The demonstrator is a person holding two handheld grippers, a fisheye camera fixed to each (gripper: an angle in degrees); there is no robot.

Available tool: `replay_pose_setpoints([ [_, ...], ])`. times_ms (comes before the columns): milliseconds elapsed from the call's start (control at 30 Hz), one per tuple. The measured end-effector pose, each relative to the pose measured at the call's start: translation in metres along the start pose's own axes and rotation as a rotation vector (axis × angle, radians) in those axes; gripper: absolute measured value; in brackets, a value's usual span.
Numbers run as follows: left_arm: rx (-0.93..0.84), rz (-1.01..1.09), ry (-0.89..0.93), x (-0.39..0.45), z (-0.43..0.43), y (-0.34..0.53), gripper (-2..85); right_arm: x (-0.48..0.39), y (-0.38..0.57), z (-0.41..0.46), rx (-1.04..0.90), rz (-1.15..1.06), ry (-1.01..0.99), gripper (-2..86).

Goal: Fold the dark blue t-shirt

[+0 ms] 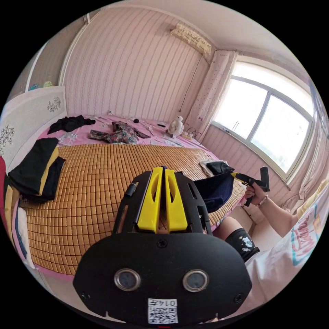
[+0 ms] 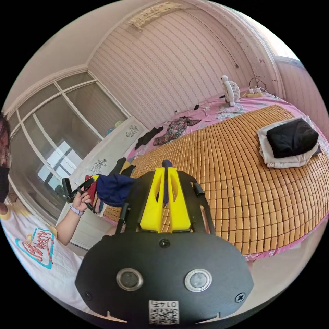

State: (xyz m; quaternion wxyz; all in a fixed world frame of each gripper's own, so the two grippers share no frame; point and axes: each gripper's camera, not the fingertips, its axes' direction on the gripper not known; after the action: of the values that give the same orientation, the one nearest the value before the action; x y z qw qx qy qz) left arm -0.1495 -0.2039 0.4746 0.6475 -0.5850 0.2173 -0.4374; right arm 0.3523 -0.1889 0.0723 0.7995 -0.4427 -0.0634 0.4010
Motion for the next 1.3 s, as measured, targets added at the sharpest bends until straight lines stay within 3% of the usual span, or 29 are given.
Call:
replay_pose_setpoints([
  [367, 0.67, 0.162, -0.073, 0.075, -0.329, -0.059, -0.7, -0.139, -0.05, -0.183, 0.469, -0.368, -0.227, 0.7],
  [533, 0.742, 0.227, -0.208, 0.118, -0.409, -0.063, -0.7, -0.198, -0.046, -0.233, 0.518, -0.509, -0.228, 0.6],
  [867, 0.978, 0.322, -0.123, 0.175, -0.525, -0.037, -0.7, -0.272, -0.007, -0.348, 0.765, -0.812, -0.249, 0.6],
  [1033, 0.934, 0.326, -0.136, 0.169, -0.514, -0.058, -0.7, -0.267, -0.027, -0.333, 0.713, -0.787, -0.223, 0.7],
  [1100, 0.858, 0.287, -0.146, 0.151, -0.488, -0.075, -0.7, -0.249, -0.051, -0.288, 0.575, -0.703, -0.174, 0.7],
  [1300, 0.405, 0.086, -0.251, 0.061, -0.34, -0.125, -0.7, -0.169, -0.095, -0.122, 0.167, -0.413, 0.071, 0.7],
])
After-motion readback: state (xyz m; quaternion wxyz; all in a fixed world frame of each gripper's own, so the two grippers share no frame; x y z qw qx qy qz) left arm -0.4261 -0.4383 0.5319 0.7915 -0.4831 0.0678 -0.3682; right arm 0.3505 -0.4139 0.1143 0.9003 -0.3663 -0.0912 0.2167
